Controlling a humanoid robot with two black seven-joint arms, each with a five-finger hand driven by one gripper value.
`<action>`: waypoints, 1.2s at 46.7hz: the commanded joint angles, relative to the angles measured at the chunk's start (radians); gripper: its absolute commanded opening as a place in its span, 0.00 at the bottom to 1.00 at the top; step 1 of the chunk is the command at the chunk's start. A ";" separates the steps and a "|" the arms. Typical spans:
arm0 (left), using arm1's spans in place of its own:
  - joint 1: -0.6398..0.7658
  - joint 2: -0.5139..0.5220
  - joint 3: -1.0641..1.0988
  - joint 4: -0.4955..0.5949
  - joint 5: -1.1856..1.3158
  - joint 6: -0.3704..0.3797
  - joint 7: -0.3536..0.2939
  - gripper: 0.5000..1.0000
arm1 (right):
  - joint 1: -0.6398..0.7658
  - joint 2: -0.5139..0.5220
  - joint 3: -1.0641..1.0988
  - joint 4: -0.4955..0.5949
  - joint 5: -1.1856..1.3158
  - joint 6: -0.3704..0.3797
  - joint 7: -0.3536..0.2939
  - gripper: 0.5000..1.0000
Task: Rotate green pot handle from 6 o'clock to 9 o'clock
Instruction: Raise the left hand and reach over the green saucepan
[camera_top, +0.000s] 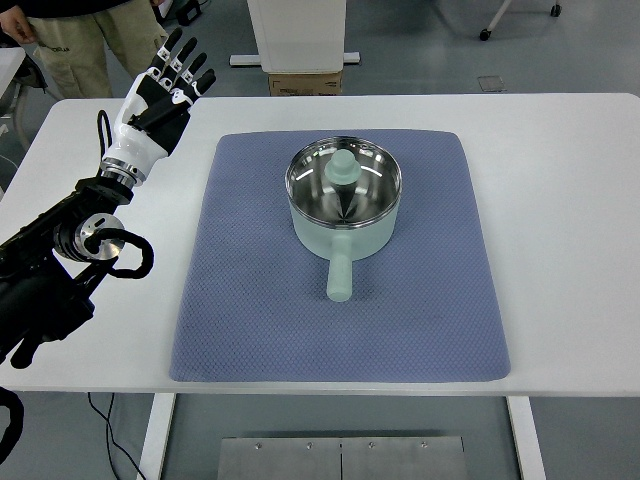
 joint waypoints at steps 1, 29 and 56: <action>0.000 0.007 -0.001 -0.011 0.038 0.000 -0.036 1.00 | 0.000 0.000 0.000 0.000 0.000 0.000 0.000 1.00; 0.000 0.071 0.001 -0.229 0.159 -0.035 -0.042 1.00 | 0.000 0.000 0.000 0.000 0.000 0.000 0.000 1.00; -0.003 0.173 0.004 -0.485 0.423 -0.172 -0.043 1.00 | 0.000 0.000 0.000 0.000 0.000 0.000 0.000 1.00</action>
